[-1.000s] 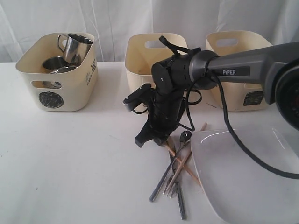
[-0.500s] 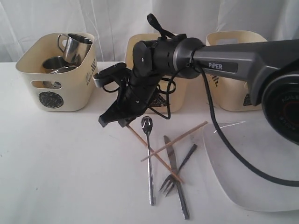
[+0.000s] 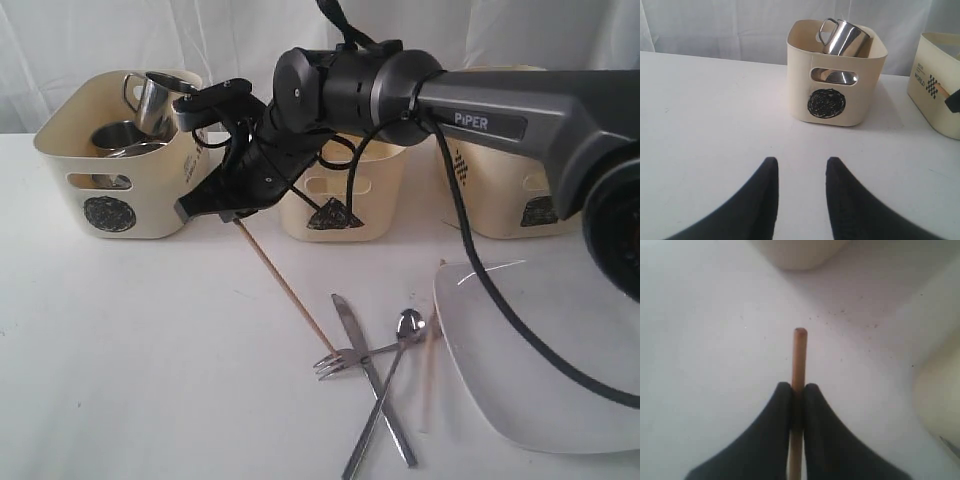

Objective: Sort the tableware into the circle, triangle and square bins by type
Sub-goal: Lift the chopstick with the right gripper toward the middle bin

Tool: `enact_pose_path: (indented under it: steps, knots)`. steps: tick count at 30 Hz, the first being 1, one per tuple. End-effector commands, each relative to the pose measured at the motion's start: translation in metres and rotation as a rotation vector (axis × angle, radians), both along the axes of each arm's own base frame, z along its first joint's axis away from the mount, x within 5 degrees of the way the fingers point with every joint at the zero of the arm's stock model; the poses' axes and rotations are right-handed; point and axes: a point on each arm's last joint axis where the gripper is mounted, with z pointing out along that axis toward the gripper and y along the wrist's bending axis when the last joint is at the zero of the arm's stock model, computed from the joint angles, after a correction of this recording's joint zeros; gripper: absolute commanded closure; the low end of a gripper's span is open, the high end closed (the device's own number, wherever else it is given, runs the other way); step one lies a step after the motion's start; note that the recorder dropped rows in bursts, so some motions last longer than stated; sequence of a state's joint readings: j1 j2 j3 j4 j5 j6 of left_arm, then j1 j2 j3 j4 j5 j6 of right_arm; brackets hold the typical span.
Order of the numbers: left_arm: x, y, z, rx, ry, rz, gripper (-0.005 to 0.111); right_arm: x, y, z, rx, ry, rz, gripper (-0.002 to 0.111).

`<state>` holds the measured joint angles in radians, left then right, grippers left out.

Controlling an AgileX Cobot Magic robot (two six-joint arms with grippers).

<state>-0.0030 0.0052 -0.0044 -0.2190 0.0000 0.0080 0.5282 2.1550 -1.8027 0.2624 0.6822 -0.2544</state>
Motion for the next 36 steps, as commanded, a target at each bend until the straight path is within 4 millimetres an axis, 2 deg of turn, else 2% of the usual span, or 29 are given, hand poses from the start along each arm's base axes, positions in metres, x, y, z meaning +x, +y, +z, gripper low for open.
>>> enact_pose_path:
  steps: [1, 10, 20, 30, 36]
  knots:
    - [0.0, 0.0, -0.001, -0.013, 0.0, 0.003, 0.069, 0.0, -0.001, 0.015, 0.022, -0.048, 0.001, 0.108]
    - [0.0, 0.0, -0.001, -0.013, 0.0, 0.003, 0.069, -0.005, -0.005, 0.059, 0.092, -0.18, -0.016, 0.108]
    - [0.0, 0.0, -0.001, -0.013, 0.0, 0.003, 0.069, -0.008, -0.015, 0.115, 0.151, -0.465, -0.04, 0.108]
    - [0.0, 0.0, -0.001, -0.013, 0.0, 0.003, 0.069, -0.009, -0.019, 0.139, 0.207, -0.616, -0.064, 0.108]
    - [0.0, 0.0, -0.001, -0.013, 0.0, 0.003, 0.069, -0.013, -0.023, 0.137, 0.208, -0.668, -0.067, 0.108]
